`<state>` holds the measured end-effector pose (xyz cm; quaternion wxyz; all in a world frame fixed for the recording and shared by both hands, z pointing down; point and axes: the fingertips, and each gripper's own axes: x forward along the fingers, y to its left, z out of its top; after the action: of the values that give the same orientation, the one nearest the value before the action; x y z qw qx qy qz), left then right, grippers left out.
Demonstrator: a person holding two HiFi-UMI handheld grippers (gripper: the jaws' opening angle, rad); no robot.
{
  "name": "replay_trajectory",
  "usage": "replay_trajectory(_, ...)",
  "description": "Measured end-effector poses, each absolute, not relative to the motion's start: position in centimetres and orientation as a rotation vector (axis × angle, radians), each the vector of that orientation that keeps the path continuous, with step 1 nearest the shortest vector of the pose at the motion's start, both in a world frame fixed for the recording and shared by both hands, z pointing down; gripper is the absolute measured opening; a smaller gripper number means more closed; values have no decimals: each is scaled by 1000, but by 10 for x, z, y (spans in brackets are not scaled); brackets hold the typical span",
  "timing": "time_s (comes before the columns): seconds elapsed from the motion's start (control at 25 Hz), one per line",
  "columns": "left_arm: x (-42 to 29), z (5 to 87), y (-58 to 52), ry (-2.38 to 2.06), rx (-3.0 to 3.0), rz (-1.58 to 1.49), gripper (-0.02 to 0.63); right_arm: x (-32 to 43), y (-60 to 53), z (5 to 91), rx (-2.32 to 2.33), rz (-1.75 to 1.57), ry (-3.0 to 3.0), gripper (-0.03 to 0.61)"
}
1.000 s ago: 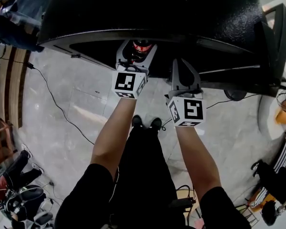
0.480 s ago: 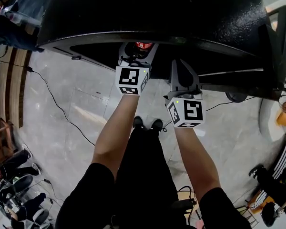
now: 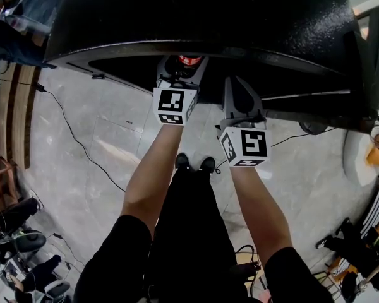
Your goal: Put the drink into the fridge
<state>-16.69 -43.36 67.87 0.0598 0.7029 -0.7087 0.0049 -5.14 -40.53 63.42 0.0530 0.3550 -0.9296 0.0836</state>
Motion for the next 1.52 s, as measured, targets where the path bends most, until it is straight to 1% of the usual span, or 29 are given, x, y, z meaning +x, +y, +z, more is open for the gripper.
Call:
replay_trajectory(0.28,-168,682,-424,-2142,2091,27,322,-54,-404,639,1084,258,-2807,22)
replay_trajectory(0.44,-166,688,-418,-2127,2086,83,322,-53,-404,640,1084,267,-2804,23)
replay_trajectory(0.84,-170,690,-432,-2101,2100,158,322,-56,-400,643,1077,268,-2799,21)
replay_trajectory(1.16,-164,678,-415,-2122,2129,90,324,-53,-402,646,1088,299,-2787,23)
replay_trajectory(1.52,-158,653,-370,-2183,2035,53,322,-36,-385,655,1110,301,-2710,22)
